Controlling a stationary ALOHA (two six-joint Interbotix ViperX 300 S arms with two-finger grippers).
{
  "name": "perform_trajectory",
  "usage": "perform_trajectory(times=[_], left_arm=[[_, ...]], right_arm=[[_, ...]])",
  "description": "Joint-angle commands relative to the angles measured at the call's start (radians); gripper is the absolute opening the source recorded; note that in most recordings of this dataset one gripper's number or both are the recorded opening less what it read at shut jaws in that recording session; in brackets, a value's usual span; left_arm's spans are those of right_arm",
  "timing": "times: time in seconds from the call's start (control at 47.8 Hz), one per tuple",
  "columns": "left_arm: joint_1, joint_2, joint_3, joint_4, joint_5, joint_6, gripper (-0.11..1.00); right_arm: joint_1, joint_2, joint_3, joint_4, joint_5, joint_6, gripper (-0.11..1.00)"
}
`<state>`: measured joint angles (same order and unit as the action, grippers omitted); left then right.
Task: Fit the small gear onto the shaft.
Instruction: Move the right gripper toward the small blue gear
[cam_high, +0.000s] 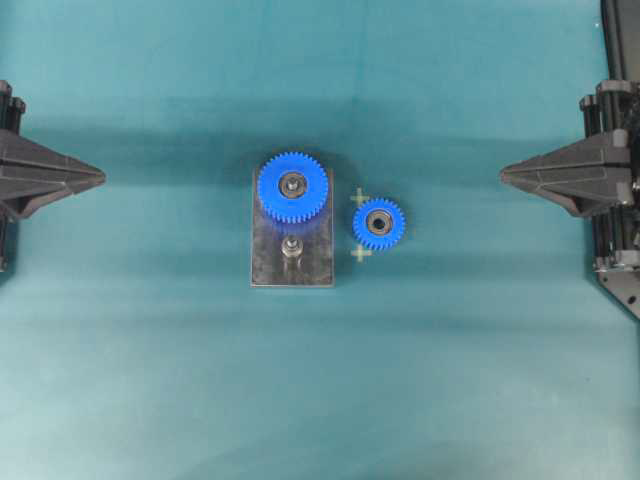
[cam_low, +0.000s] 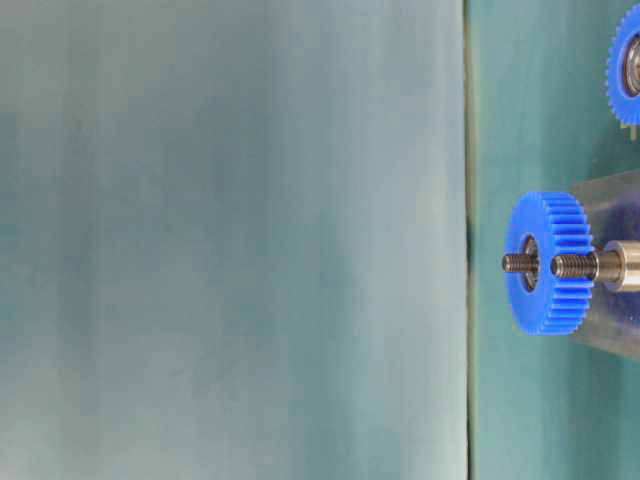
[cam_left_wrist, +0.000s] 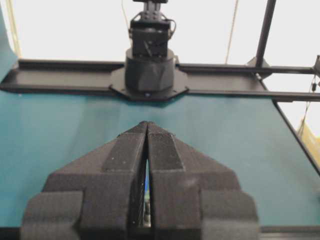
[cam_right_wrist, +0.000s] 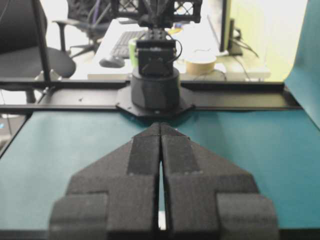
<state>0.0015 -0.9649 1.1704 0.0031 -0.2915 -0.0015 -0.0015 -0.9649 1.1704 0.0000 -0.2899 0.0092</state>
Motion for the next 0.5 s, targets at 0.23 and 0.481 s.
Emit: perform_trajectory(times=[0.23,0.481], left_arm=[[-0.035,0.074,-0.091,0.012,0.212,-0.032,0.0],[-0.031,0.149,-0.107,0.012,0.295,-0.034,0.0]], right_arm=[[0.002,0.049,-0.032,0.155,0.311,0.072,0.01],[-0.035,0.189,-0.123,0.155,0.591,0.075,0.01]])
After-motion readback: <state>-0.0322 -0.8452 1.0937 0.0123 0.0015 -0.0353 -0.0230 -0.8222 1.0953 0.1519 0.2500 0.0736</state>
